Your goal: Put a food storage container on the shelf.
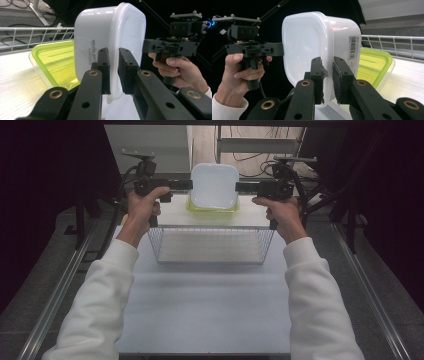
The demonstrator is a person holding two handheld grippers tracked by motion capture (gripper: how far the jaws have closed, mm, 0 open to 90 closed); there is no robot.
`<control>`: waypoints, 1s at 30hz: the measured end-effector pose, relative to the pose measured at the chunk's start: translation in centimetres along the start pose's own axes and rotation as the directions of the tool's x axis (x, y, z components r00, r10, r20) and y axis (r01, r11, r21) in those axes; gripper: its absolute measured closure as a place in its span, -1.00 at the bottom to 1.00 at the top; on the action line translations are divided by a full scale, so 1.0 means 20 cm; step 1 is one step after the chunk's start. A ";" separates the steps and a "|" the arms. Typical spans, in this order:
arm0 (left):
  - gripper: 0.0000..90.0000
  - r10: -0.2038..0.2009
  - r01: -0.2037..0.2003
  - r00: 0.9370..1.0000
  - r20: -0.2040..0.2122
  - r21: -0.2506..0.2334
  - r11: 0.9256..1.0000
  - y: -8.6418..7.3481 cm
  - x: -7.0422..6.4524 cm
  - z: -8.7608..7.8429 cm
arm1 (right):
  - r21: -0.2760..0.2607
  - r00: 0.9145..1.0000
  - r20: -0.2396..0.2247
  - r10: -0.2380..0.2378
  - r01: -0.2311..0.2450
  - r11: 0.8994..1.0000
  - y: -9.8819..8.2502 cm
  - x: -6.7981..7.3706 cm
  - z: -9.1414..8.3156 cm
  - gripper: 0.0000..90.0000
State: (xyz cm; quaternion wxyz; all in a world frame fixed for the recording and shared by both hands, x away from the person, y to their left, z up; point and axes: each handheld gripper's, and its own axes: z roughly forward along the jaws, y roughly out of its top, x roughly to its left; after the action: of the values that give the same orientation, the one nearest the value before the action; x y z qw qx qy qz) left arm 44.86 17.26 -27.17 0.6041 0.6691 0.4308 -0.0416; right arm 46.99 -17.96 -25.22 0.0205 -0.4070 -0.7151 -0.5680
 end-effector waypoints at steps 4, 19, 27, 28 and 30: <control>0.79 -0.003 0.003 1.000 -0.003 0.009 1.000 -0.01 0.01 0.01 | 0.008 1.000 0.004 0.009 -0.009 1.000 0.00 -0.01 0.01 0.75; 0.79 -0.103 0.102 0.995 0.014 0.032 0.994 0.03 0.09 0.05 | 0.027 0.996 0.006 0.089 -0.089 0.996 0.04 -0.07 0.05 0.73; 0.78 -0.232 0.229 0.971 0.067 0.051 0.972 0.07 0.18 0.07 | 0.017 0.981 -0.018 0.195 -0.194 0.981 0.07 -0.13 0.08 0.71; 0.78 -0.248 0.245 0.966 0.068 0.053 0.968 0.08 0.19 0.08 | 0.017 0.978 -0.022 0.207 -0.207 0.978 0.07 -0.14 0.09 0.71; 0.77 -0.273 0.269 0.959 0.077 0.056 0.961 0.08 0.21 0.09 | 0.014 0.974 -0.028 0.227 -0.226 0.974 0.08 -0.16 0.10 0.70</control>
State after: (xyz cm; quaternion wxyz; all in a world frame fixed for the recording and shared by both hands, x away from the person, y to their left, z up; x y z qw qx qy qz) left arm 49.30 18.17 -28.70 0.5950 0.6149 0.4917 -0.1617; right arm 50.83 -18.07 -26.22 0.0978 -0.4774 -0.6666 -0.5641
